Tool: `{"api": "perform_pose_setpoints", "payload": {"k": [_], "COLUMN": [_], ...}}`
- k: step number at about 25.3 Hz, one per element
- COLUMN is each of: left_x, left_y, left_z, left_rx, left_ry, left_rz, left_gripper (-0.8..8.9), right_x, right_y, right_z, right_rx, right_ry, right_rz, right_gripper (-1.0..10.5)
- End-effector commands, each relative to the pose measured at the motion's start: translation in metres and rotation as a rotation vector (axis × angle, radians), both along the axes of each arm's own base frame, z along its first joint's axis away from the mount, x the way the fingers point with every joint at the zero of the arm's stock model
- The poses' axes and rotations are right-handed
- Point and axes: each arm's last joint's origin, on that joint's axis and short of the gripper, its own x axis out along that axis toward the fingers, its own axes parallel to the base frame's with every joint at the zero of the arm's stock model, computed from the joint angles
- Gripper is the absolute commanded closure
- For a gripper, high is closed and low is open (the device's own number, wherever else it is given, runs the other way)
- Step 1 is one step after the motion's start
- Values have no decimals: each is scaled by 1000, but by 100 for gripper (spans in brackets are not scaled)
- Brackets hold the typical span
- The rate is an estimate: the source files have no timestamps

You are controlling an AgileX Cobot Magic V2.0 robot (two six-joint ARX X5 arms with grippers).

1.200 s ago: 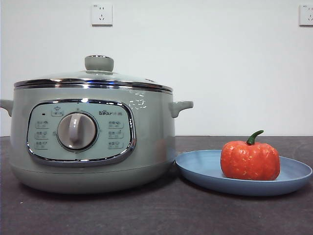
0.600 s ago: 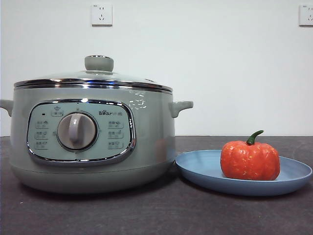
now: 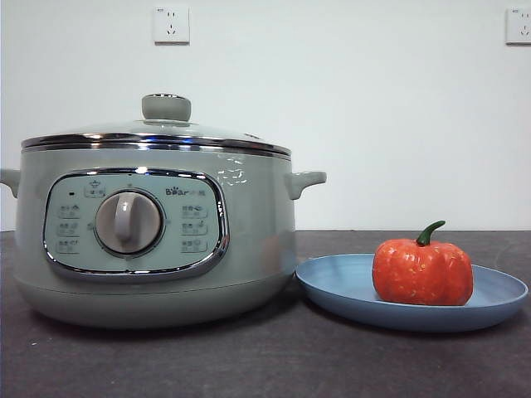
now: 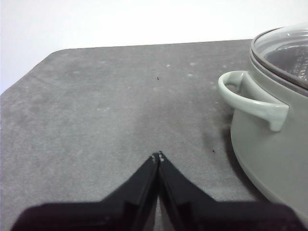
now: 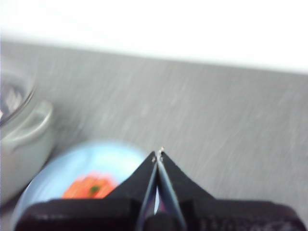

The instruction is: Take the pumpkin out from the steamer,put the pumpkin in the blue plate,close the lid

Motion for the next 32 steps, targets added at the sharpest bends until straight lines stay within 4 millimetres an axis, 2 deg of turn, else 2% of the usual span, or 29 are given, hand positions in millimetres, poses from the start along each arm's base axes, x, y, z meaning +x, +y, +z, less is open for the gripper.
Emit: {"api": "perform_pose_setpoints", "payload": {"k": [1, 4, 10, 32], "left_x": [0, 0, 0, 0], "left_y": [0, 0, 0, 0], "left_z": [-5, -5, -5, -5], "left_rx": [-7, -7, -7, -7], "left_ry": [15, 15, 15, 15], "left_rz": [4, 4, 4, 4], "left_gripper": [816, 816, 816, 816], "right_x": [1, 0, 0, 1], "right_y": [-7, -11, -11, -11], "right_z": [-38, -73, -100, -102], "right_rx": [10, 18, 16, 23], "right_ry": [-41, -19, 1, -3], "right_rz": [-11, -12, -15, -20], "right_gripper": [946, 946, 946, 946]}}
